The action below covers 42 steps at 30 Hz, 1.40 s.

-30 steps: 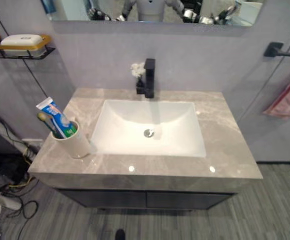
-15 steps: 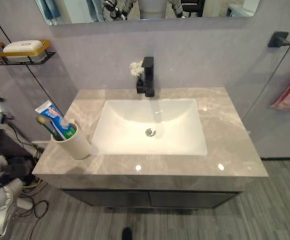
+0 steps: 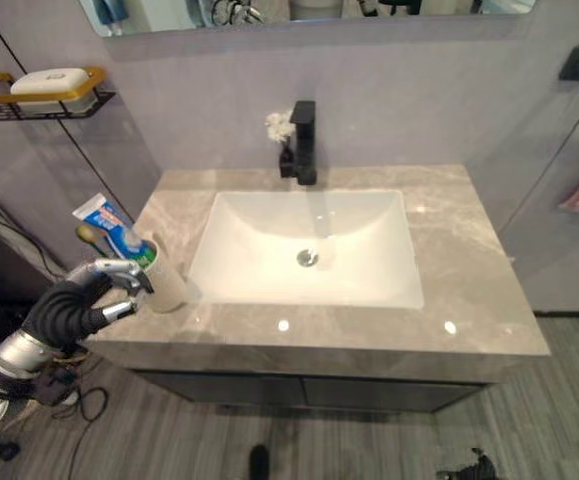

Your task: Put brush and paste in cup on sink, flatten towel.

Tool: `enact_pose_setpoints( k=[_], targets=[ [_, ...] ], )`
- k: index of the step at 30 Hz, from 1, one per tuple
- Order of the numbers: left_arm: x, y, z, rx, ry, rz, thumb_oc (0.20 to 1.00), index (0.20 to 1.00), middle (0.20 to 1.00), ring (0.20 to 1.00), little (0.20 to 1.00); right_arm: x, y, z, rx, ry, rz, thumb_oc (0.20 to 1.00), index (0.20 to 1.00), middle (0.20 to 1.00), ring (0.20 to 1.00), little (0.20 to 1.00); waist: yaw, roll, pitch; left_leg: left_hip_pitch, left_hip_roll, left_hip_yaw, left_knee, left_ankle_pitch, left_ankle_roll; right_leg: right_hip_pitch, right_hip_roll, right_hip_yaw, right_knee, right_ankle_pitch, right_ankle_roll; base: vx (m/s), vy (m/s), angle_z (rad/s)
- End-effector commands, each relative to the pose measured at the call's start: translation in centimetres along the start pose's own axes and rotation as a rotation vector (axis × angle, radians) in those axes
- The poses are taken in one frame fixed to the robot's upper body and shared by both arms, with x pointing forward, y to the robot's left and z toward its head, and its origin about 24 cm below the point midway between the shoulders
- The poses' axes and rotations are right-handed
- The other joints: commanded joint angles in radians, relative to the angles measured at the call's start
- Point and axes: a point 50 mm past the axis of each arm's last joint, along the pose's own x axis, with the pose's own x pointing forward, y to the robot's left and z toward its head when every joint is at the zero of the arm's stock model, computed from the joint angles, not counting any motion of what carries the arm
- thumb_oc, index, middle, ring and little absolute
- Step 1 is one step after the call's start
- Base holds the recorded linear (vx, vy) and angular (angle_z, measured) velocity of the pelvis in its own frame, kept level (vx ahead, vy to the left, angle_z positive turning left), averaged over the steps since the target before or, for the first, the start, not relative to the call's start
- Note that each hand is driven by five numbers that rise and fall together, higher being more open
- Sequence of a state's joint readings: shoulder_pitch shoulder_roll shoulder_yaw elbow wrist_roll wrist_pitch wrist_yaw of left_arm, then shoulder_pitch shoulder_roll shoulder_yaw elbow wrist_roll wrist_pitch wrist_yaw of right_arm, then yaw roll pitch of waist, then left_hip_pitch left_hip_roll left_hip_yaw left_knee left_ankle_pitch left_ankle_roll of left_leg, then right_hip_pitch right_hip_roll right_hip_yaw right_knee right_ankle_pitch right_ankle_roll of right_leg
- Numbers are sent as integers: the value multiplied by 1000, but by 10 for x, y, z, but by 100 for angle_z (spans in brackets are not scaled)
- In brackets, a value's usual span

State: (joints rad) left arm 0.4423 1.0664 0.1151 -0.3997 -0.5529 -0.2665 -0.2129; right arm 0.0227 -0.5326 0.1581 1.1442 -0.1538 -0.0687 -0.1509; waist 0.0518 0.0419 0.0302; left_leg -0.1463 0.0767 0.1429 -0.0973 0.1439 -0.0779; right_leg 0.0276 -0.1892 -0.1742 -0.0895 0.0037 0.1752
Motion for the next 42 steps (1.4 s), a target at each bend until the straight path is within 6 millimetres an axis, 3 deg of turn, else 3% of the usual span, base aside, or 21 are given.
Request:
enact_pose_setpoints(
  k=[1,5,11,18,35,42],
  targets=[
    [4,10,11,-45,-65,-1,200,200,200,200,200,4,-8,14,-71,-48,4,1000,1000,1000,1000,1000,17,-23,11,-1,28,-23,10,-43,-45,-101,-38,-18,2,111,21,-35,2,4],
    [5,8,7,-63,-45,-15,200,200,200,200,200,4,1,19,-145,-61,46,1000,1000,1000,1000,1000,28,-23,26,-23,23,-30,10,-36,-46,-114,-43,-27,2,114,23,-27,-1,17],
    [9,3,-4,-71,-24,2,200,200,200,200,200,4,8,52,-177,-197,47,1000,1000,1000,1000,1000,37,-25,62,-67,17,-39,10,-23,-47,-147,-51,-40,2,125,29,-21,1,12],
    [17,-4,-12,-66,-14,-2,200,200,200,200,200,2,14,77,-199,-292,57,1000,1000,1000,1000,1000,26,-29,79,-82,17,-28,10,-27,-44,-182,-54,-21,2,135,33,2,5,2],
    [20,6,-13,-32,-32,106,200,200,200,200,200,1,18,60,-165,-231,40,1000,1000,1000,1000,1000,0,-49,102,-104,29,-12,10,-32,-45,-226,-47,6,2,138,34,17,-2,-6],
    [16,16,-20,1,-28,230,200,200,200,200,200,1,13,72,-107,-269,-8,1000,1000,1000,1000,1000,3,-58,107,-104,31,-7,10,-38,-45,-231,-45,9,2,136,35,23,-4,-1]
  ],
)
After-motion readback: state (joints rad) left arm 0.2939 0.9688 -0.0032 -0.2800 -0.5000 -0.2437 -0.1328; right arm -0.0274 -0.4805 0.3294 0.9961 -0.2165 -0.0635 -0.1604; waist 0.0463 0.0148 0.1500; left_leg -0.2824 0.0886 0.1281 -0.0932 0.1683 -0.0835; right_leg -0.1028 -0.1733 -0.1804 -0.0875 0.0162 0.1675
